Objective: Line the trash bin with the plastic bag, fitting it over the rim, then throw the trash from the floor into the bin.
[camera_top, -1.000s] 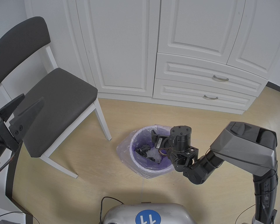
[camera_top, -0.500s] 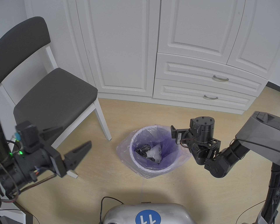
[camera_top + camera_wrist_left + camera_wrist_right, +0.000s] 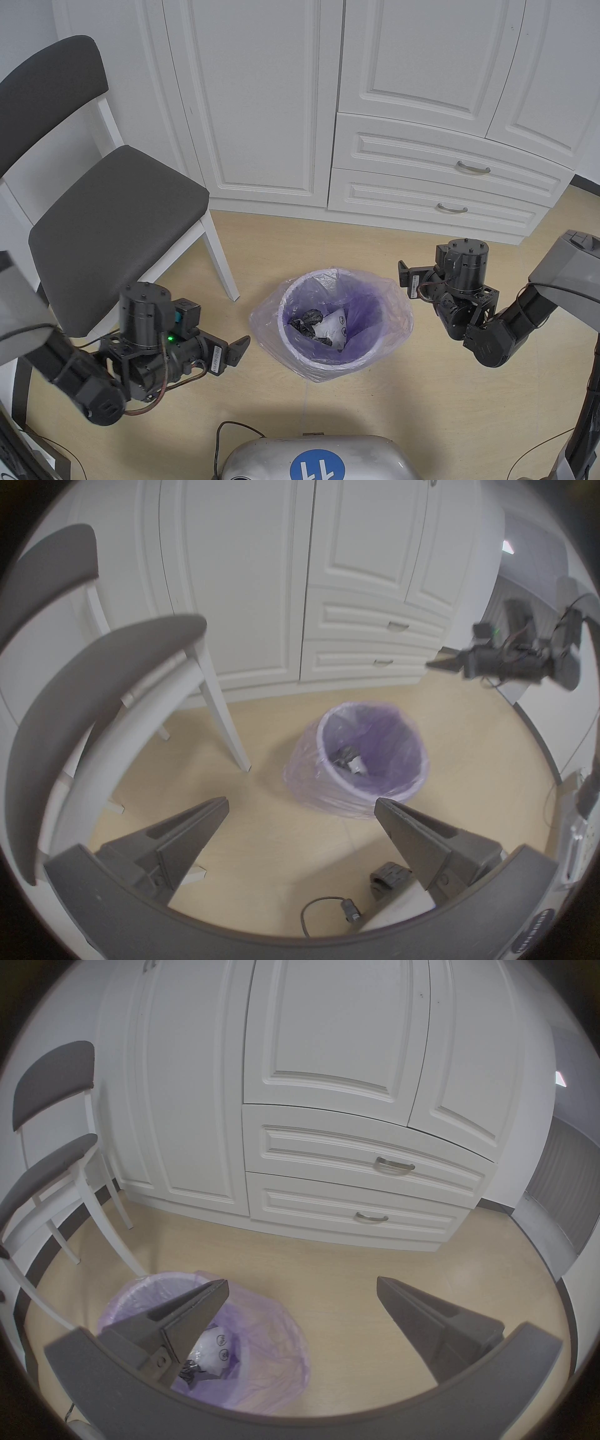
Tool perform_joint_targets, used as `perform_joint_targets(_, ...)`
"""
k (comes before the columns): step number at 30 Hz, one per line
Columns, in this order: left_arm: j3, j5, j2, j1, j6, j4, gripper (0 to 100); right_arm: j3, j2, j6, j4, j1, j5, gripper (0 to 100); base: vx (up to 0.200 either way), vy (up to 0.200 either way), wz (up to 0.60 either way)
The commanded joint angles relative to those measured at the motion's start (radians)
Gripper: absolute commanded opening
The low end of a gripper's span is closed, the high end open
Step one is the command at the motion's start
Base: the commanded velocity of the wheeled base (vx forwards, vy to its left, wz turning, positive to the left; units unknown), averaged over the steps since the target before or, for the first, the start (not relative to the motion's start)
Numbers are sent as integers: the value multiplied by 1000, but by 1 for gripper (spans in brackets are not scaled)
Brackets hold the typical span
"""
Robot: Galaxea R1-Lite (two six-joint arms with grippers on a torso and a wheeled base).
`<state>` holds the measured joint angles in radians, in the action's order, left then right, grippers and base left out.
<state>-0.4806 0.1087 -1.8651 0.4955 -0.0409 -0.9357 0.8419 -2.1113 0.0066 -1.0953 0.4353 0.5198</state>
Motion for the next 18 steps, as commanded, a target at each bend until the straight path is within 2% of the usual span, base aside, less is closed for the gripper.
perform_joint_targets(1,-193,-4,-480,-103,-44,-181,100,-6,17,-31,2,-76,-9,100,0,0,0)
perform_joint_targets(4,-259,-3,-514,-109,-44,-156,100,0,16,-31,2,-83,-9,100,0,0,0)
perform_joint_targets(5,-332,-3,-546,-118,-44,-100,100,5,13,-31,2,-89,-9,100,0,0,0)
perform_joint_targets(8,-403,-4,-572,-126,-44,-44,100,6,11,-31,2,-92,-9,100,0,0,0)
perform_joint_targets(14,-782,-11,-700,-163,-45,219,100,23,8,-31,37,-107,-11,100,0,0,0)
perform_joint_targets(18,-972,-55,-758,-169,-42,413,100,31,2,-31,49,-121,-17,100,0,0,0)
